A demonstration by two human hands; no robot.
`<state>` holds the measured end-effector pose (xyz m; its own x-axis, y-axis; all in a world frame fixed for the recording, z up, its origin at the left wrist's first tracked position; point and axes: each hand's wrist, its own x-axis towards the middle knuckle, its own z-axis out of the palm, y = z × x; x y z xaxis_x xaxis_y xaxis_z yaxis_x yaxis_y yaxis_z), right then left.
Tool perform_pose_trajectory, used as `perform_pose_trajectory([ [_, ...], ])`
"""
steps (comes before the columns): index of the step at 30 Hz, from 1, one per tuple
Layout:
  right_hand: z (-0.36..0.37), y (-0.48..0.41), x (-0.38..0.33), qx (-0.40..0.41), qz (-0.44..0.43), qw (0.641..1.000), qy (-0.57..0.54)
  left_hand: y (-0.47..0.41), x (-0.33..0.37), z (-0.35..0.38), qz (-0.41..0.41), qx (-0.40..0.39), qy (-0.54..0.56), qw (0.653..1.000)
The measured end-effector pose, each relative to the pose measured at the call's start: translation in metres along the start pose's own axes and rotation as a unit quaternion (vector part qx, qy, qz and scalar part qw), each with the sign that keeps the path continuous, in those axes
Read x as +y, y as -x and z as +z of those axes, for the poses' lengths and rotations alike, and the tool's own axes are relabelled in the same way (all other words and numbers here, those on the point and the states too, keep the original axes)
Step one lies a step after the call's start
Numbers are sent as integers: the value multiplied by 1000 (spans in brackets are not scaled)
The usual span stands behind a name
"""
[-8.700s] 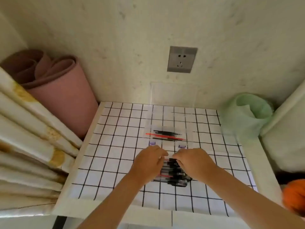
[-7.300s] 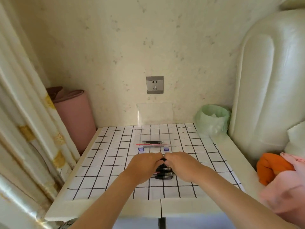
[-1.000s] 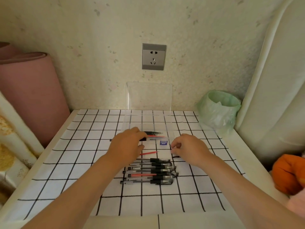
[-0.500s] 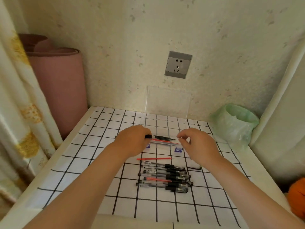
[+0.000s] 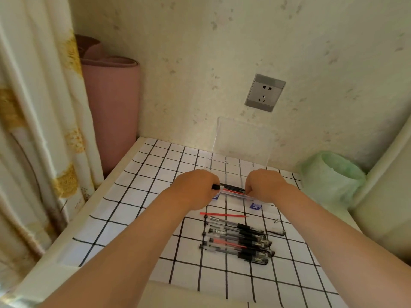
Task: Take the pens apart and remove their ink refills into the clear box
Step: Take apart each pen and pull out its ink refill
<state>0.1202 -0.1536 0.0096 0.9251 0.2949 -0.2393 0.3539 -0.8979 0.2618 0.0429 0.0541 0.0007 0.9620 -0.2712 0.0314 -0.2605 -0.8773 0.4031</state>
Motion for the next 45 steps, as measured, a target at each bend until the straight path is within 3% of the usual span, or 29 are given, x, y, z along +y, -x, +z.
perform_pose_trajectory([
  [22,0,2,5,-2,-21,999,-49,-3,16,4,19,-16,-14,1000],
  [32,-2,58,15,161,-2,970,-184,-3,10,1,-12,-38,-26,999],
  [45,21,98,16,194,-10,952,-238,12,-2,1,-14,-32,151,988],
])
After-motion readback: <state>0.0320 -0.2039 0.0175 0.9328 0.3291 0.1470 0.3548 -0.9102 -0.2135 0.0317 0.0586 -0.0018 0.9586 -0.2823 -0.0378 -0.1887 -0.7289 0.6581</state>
